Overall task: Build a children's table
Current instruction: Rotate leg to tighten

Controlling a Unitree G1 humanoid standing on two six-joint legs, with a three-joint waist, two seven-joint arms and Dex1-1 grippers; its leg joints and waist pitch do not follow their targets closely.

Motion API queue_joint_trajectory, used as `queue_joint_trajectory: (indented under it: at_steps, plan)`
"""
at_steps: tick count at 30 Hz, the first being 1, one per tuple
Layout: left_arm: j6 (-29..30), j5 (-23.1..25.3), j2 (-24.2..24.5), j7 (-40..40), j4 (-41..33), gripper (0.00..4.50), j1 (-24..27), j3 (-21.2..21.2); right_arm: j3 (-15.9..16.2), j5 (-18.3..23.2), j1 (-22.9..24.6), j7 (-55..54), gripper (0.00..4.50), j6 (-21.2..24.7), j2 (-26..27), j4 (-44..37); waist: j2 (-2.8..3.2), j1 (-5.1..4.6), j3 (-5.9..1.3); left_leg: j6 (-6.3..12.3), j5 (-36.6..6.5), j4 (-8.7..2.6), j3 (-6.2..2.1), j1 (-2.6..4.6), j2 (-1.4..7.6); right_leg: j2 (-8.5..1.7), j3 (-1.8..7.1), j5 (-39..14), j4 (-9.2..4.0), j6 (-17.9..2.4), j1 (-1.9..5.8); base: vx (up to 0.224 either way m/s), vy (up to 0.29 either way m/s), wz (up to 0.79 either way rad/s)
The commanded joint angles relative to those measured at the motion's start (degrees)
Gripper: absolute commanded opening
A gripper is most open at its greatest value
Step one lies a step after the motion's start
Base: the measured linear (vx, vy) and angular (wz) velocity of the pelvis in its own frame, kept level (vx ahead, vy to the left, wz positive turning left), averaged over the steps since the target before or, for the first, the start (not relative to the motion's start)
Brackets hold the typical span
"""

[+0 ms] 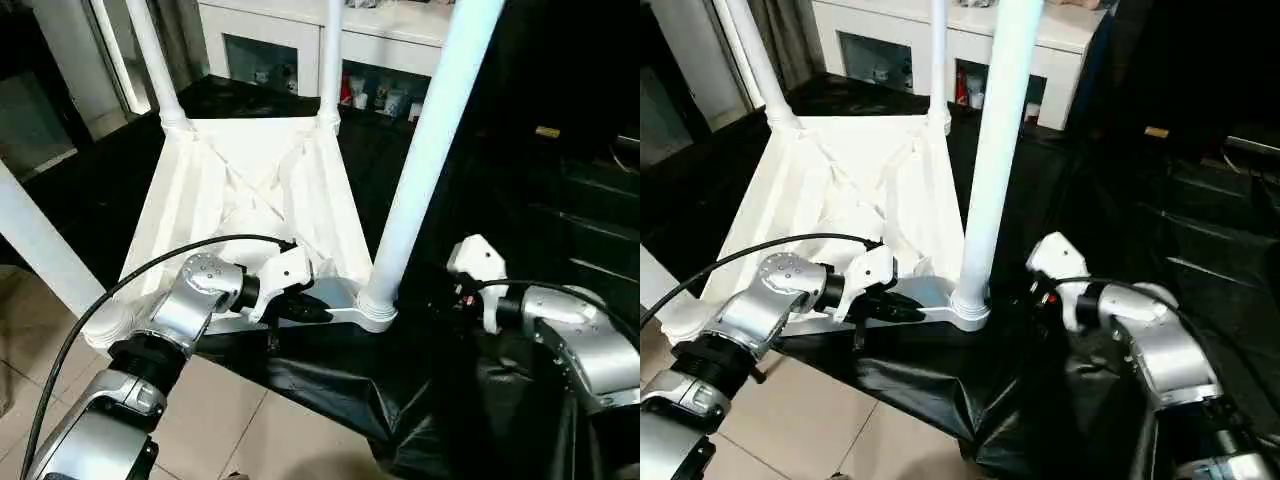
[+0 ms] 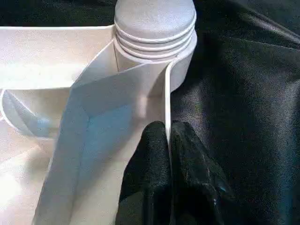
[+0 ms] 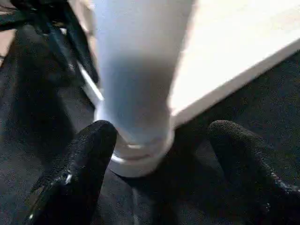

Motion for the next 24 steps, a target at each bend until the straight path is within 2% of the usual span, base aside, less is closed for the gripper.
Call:
queue_joint_trajectory:
  at_steps: [1, 6, 12, 14, 17, 19, 24]
  plan:
    - [-0.9, -2.2, -2.3, -2.5, -3.1, 0.0, 0.1, -1.6, 1.8, 0.4, 0.1, 0.3, 3.64, 0.5, 1.0, -1.0, -0.42, -0.1, -3.66, 3.83, -9.5, -3.65, 0.23, 0.43, 0.97, -2.62, 1.83, -7.0, -3.83, -14.0, 3.13, 0.0, 0.0, 0.0]
    - [-0.8, -1.9, -2.9, -1.6, -2.7, 0.0, -0.1, -1.4, 2.5, -0.2, -0.5, -0.3, 3.64, 0.2, 2.6, 0.4, -0.42, 0.29, -3.71, 3.89, -8.7, -3.62, 0.29, 0.53, 1.05, -2.61, 1.89, -5.2, -3.6, -14.6, 3.11, 0.0, 0.0, 0.0]
    - [-0.8, -1.7, -2.8, -1.6, -2.4, 0.0, -0.3, -1.3, 2.7, -0.3, -1.1, -0.7, 3.64, 0.1, 3.6, 1.6, -0.42, 0.34, -3.66, 3.27, -9.6, -3.68, 0.25, 0.49, 0.98, -2.71, 1.89, -7.5, -3.82, -13.7, 3.15, 0.0, 0.0, 0.0]
    - [-0.6, -1.8, -2.7, -1.6, -2.5, 0.0, -0.2, -1.2, 2.8, -0.2, -1.3, -0.7, 3.36, 0.2, 3.8, 1.8, -0.45, 0.33, -3.69, 3.28, -9.2, -3.68, 0.22, 0.47, 0.98, -2.64, 1.87, -6.8, -3.7, -13.8, 3.18, 0.0, 0.0, 0.0]
    - [-0.7, -1.7, -2.5, -1.5, -2.4, 0.0, -0.2, -1.2, 2.9, -0.2, -1.4, -0.5, 3.25, 0.2, 3.9, 2.1, -0.45, 0.32, -3.78, 3.5, -8.5, -3.6, 0.23, 0.43, 0.94, -2.63, 1.84, -5.8, -3.58, -14.0, 3.24, 0.0, 0.0, 0.0]
    - [-0.7, -1.6, -2.4, -1.5, -2.4, 0.0, -0.1, -1.1, 2.8, -0.2, -1.4, -0.3, 2.95, 0.1, 3.8, 2.3, -0.53, 0.33, -3.77, 3.66, -8.4, -3.57, 0.26, 0.42, 0.92, -2.62, 1.85, -5.4, -3.55, -14.1, 3.25, 0.0, 0.0, 0.0]
    - [-0.6, -1.6, -2.1, -1.6, -2.3, 0.0, -0.1, -1.0, 2.8, -0.4, -1.5, -0.2, 2.66, 0.0, 3.9, 2.6, -0.46, 0.36, -3.78, 3.83, -8.2, -3.55, 0.25, 0.39, 0.91, -2.64, 1.83, -5.2, -3.51, -14.2, 3.32, 0.0, 0.0, 0.0]
